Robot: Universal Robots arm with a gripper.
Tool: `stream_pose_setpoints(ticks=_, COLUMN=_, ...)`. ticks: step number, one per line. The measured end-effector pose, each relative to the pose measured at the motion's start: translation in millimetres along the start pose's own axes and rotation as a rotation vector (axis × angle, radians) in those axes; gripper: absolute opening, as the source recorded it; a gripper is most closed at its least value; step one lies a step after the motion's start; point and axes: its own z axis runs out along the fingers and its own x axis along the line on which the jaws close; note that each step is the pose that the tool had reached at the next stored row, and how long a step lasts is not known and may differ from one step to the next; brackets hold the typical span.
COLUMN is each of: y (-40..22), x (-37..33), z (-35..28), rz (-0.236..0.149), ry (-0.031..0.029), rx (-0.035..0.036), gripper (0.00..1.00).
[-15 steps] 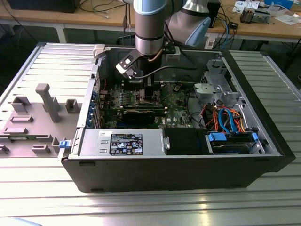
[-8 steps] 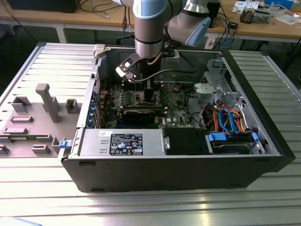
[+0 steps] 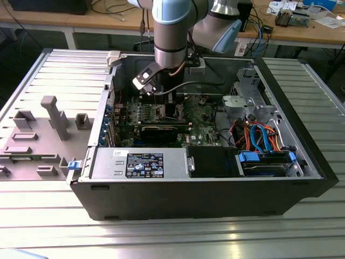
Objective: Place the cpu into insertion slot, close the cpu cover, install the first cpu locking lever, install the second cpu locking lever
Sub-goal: 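Place the cpu into insertion slot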
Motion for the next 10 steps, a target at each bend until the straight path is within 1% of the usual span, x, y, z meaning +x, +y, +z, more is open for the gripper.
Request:
stream_pose_setpoints(ticks=6, y=1.0, x=0.0, z=0.9, rz=0.004, ry=-0.0002, rx=0.0, gripper=0.54)
stream_pose_setpoints(ticks=10, y=0.8, x=-0.1, z=3.8, rz=0.004, ry=-0.0004, rx=0.0002, gripper=0.54)
